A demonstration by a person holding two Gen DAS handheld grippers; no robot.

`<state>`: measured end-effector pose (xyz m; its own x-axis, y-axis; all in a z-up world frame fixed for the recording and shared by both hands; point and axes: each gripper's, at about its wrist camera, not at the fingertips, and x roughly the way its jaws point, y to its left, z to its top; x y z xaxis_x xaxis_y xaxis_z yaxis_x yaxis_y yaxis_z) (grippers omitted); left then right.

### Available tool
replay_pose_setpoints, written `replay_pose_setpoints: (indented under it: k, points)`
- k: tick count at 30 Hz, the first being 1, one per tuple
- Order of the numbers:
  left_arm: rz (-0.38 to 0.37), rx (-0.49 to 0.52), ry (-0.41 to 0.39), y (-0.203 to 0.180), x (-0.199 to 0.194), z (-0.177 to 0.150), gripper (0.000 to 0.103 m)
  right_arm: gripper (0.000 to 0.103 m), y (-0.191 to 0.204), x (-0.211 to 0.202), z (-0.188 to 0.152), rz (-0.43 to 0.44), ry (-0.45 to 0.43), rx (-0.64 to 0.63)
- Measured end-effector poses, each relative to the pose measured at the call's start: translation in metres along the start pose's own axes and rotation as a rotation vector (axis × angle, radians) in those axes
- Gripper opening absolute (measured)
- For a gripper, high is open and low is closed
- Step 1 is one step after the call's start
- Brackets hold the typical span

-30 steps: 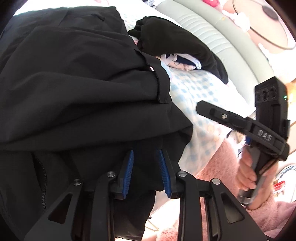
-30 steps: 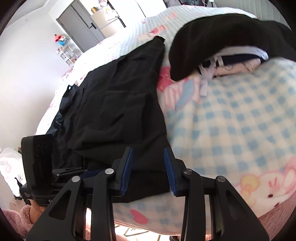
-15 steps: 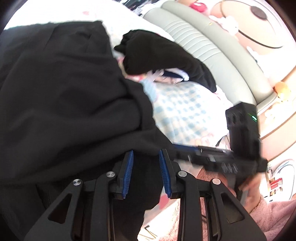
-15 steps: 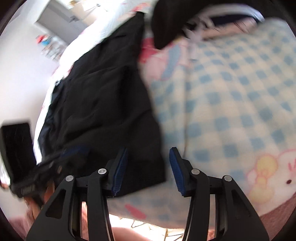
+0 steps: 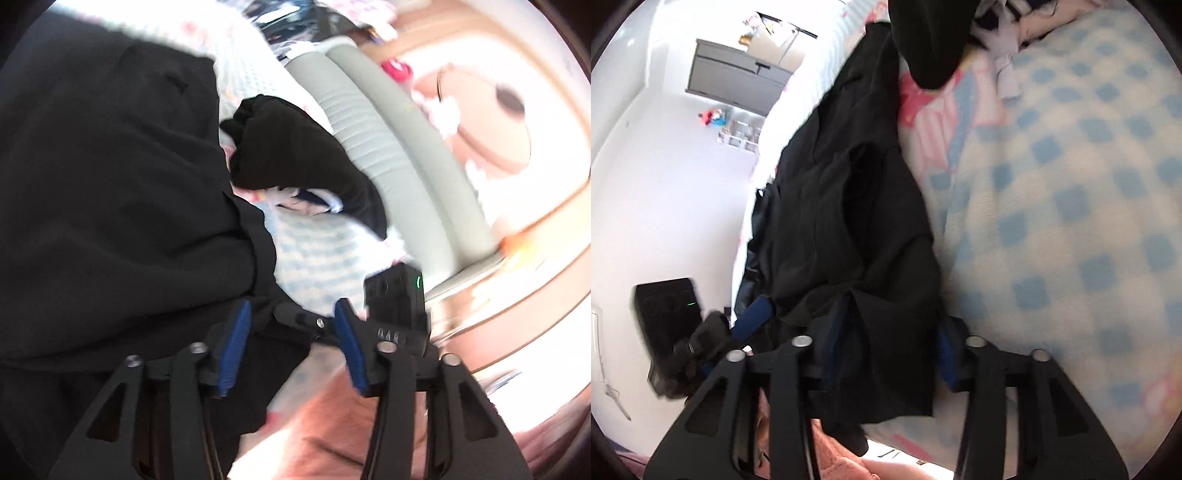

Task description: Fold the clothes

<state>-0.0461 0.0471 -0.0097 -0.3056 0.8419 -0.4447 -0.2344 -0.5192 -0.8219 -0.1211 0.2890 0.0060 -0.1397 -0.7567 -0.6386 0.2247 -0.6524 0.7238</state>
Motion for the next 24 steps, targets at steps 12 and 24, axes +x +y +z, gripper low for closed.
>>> replay_pose_setpoints:
  k: [12, 24]
  points:
    - [0.284, 0.06, 0.202, 0.02, 0.059, -0.022, 0.047, 0.051, -0.015, 0.01, 0.016, -0.015, -0.043, 0.072]
    - [0.268, 0.15, 0.137, -0.003, 0.03, -0.026, 0.053, 0.017, 0.001, 0.017, -0.024, -0.126, 0.022, -0.081]
